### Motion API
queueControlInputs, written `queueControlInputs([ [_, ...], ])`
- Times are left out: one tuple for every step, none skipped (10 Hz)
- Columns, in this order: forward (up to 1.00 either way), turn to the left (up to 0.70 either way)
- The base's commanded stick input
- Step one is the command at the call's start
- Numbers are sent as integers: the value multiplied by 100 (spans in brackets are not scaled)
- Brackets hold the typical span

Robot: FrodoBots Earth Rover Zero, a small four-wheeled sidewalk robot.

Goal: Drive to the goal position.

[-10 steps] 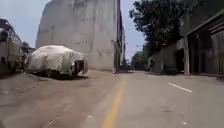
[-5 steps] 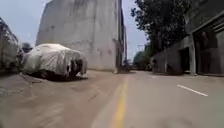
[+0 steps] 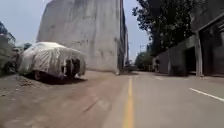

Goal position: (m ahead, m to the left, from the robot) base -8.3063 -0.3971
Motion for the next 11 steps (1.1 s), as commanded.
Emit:
queueControlInputs([
  [100, -40],
  [100, -40],
  [100, -40],
  [100, -40],
  [100, -29],
  [100, -3],
  [100, 0],
  [100, 0],
  [100, 0],
  [100, 0],
  [100, 0],
])
